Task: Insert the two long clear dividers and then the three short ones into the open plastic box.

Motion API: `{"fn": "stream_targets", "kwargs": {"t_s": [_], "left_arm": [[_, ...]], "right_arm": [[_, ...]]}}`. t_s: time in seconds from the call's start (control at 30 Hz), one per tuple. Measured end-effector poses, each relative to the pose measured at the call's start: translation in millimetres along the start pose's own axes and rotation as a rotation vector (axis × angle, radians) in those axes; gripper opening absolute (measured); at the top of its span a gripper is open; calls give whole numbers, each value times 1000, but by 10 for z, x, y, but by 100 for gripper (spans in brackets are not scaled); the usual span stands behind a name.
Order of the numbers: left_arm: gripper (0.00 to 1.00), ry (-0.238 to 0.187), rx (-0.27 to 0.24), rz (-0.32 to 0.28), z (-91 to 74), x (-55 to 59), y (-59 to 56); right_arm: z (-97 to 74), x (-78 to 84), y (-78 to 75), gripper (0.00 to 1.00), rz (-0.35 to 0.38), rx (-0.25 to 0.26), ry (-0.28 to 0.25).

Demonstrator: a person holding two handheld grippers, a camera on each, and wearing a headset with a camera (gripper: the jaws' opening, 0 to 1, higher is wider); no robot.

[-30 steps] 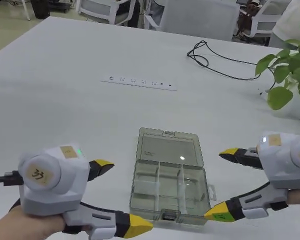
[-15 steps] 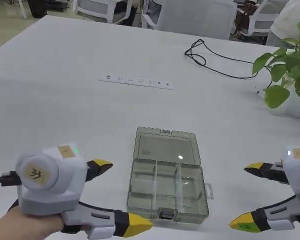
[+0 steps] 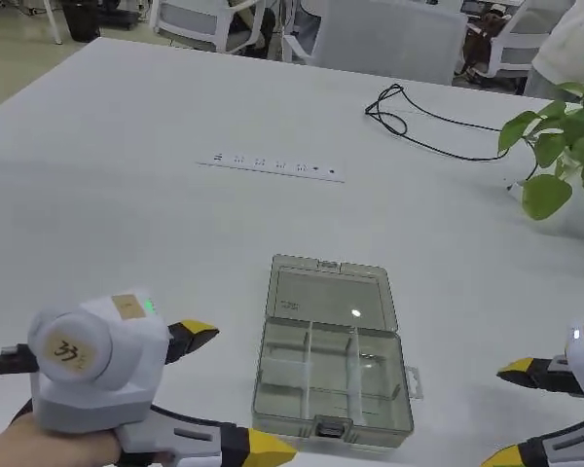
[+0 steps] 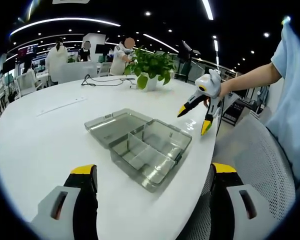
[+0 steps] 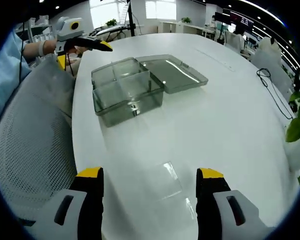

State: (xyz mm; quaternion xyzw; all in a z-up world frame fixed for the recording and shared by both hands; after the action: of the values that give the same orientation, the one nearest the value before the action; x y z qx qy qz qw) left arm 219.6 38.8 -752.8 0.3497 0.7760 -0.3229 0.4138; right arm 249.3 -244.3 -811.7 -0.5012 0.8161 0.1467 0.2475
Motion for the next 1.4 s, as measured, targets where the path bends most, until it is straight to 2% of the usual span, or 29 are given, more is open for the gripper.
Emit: {"fn": "stream_targets", "kwargs": {"t_s": [0.2,0.47,0.8,0.93,1.3,1.4], "left_arm": [[95,2,-4,-2,-12,12,8],[95,2,-9,-4,-14,12,14],[95,-7,-17,-9,-20,2,31],[95,-9,-16,-9,-15,1,29],[95,-12,-11,-6,3,-10,10],[95,-13,-10,-6,7,-16,10]], "right_arm": [[5,59,-43,67,-46,-5,51],[38,94,-91,57,-87,-24,92],[63,128,-110,48,-86,-32,114],[67,147,-128,45,-143,-24,139],[63,154,-113,40,-167,-29,163],[57,149,-111,35,-169,-25,169]]}}
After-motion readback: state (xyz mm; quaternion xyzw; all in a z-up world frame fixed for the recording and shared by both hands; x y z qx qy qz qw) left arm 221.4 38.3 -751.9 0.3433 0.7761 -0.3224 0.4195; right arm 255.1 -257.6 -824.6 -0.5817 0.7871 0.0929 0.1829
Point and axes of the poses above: the centre of the closed fingertips' face, and the gripper's own axes: z roughly forward along the fingers, y roughly to its left, x roughly out of its underside, the point moved 3 cm from there along -z, roughly backward along the fingers, and after that the axes turned 3 degrees about x, right-handed, at the moved point
